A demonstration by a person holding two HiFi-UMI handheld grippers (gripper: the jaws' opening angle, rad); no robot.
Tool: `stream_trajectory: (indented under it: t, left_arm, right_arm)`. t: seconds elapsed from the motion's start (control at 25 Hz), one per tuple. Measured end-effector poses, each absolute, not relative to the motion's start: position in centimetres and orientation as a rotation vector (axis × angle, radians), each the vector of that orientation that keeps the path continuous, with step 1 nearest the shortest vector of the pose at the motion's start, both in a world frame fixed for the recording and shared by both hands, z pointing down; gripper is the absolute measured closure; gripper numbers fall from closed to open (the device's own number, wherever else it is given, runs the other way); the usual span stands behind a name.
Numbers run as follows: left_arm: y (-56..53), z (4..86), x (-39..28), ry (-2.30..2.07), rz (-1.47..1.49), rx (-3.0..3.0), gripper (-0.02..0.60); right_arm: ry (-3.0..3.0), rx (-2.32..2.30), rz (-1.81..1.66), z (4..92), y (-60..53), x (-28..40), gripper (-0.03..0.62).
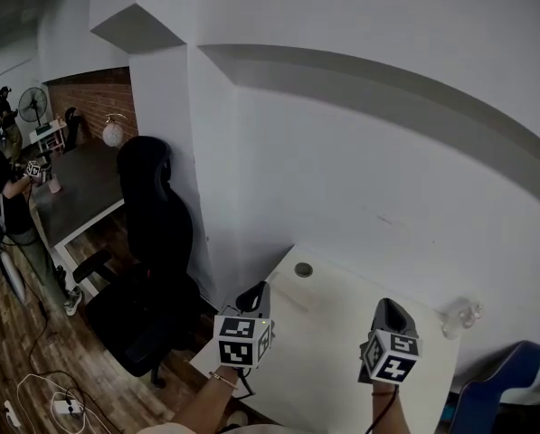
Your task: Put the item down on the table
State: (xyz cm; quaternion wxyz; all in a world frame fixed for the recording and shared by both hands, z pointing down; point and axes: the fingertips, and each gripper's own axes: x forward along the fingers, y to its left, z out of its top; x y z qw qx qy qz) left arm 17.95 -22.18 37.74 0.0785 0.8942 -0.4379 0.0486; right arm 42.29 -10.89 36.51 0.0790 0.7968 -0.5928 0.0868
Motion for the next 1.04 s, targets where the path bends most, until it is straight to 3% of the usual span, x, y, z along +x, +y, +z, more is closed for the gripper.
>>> stream_trajectory:
  t: [1.04]
  left_arm:
    - [-22.0,39.5,16.9,-1.32,0.208,2.644,0.566]
  right_arm:
    - [-1.794,2.379,0.314,37.9,-10.9,41.6,0.562]
